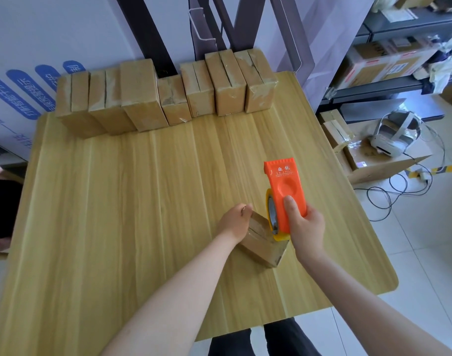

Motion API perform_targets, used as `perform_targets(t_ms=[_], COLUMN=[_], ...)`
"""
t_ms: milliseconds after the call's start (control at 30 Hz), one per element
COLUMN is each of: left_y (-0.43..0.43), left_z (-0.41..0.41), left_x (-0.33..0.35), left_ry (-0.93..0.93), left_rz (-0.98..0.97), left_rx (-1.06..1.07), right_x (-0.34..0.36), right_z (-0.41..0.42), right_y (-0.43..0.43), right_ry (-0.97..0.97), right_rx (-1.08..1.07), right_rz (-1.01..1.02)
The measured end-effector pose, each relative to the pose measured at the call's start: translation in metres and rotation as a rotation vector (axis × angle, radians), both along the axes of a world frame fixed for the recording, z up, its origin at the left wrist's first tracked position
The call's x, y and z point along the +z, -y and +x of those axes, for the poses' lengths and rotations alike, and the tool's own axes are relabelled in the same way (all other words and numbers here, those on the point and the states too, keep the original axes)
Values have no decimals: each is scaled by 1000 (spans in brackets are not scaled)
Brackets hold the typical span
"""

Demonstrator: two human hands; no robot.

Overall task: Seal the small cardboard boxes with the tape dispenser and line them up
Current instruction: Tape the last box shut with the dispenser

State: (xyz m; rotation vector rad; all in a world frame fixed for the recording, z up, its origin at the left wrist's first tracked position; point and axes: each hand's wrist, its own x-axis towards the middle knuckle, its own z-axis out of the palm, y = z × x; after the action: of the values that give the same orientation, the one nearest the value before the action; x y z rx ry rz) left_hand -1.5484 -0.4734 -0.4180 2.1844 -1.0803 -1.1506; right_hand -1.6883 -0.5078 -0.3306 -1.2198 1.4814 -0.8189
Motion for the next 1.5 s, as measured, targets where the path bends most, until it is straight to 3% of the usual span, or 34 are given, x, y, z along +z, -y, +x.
perform_targets(t_ms=[67,333,467,667,900,1067,1200,1367,1500], left_y=[-6,-15,-27,-39,-54,-79,-100,-119,-123], left_z=[-12,-33,-53,-43,49,135,209,315,395], left_x=[0,3,-1,5,47,78,86,92,87], left_ry=[37,-132,-171,-358,-412,-462,-517,-607,-552], left_rz=[-33,-106,-184,-78,-111,-185,-313,-324,-334], left_rx=[95,394,655,1057,1544,1750,1853,1919,1900], right_x=[0,-11,-1,29,66,62,50,35,26], right_z=[4,3,2,3,50,103,157,236,298], right_y=[-3,-8,0,16,28,12,-7,-37,-58], right_ry=[-10,-25,28,132,222,201,157,118,86], right_rx=[17,56,67,103,278,370,405,386,406], right_rz=[-46,-75,-21,-11,63,132,166,193,196])
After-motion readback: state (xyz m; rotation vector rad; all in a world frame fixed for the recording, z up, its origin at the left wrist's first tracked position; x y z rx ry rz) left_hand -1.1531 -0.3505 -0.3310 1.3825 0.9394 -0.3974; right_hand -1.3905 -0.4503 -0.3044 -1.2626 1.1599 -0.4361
